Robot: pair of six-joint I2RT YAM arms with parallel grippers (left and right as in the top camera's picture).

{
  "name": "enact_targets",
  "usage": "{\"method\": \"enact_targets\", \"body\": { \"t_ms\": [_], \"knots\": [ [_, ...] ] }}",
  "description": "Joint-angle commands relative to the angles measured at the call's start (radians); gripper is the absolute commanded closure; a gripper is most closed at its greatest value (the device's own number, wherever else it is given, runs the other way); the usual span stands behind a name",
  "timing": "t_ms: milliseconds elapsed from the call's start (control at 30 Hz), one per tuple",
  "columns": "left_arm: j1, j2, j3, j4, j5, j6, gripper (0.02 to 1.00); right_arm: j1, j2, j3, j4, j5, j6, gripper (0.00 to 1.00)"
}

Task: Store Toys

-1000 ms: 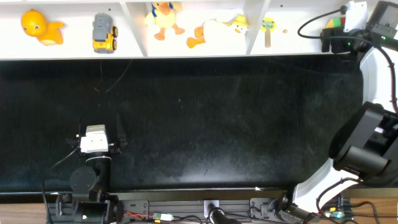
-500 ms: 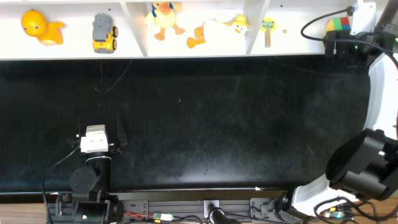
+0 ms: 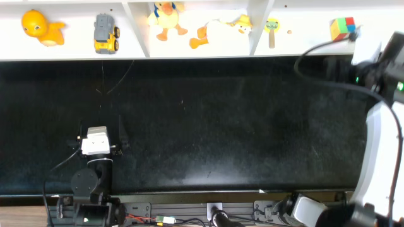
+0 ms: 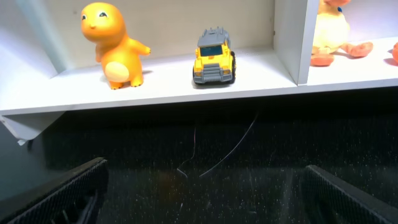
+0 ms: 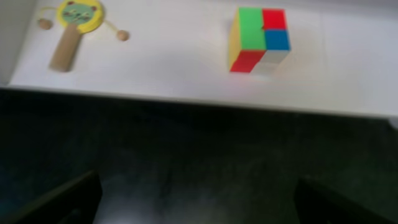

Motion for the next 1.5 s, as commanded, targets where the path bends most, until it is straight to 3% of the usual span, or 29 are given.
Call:
{"method": "enact_targets", "body": {
  "t_ms": [33,333,600,833,1200,1467,1500],
  "knots": [
    [-0.005,-0.012,-0.001,-0.003,0.006,0.015,0.023,0.006,-0.165,-0.126,0.019,-0.063,0.072,0.005],
    [-0.005,-0.012,-0.001,-0.003,0.006,0.015,0.020,0.090,-0.439,-0.328,0.089,-0.037,0.216,0.005],
    [-0.005,-0.012,-0.001,-0.003,0.006,0.015,0.020,0.325,-0.517,-0.431,0.169,0.202,0.288,0.005],
    [-0.005,-0.012,-0.001,-0.003,0.006,0.015,0.020,0.457,-0.556,-0.523,0.206,0.233,0.291,0.007],
    [-0.005,-0.012,-0.001,-0.003,0.006,0.015,0.020,0.467,-0.578,-0.547,0.046,0.232,0.290,0.005],
    [-0.005,-0.012,-0.001,-0.003,0.006,0.015,0.020,0.467,-0.573,-0.547,0.043,0.232,0.290,0.005],
    [-0.005,-0.012,-0.001,-0.003,0.006,0.015,0.020,0.466,-0.573,-0.547,0.039,0.260,0.290,0.005]
  ]
}}
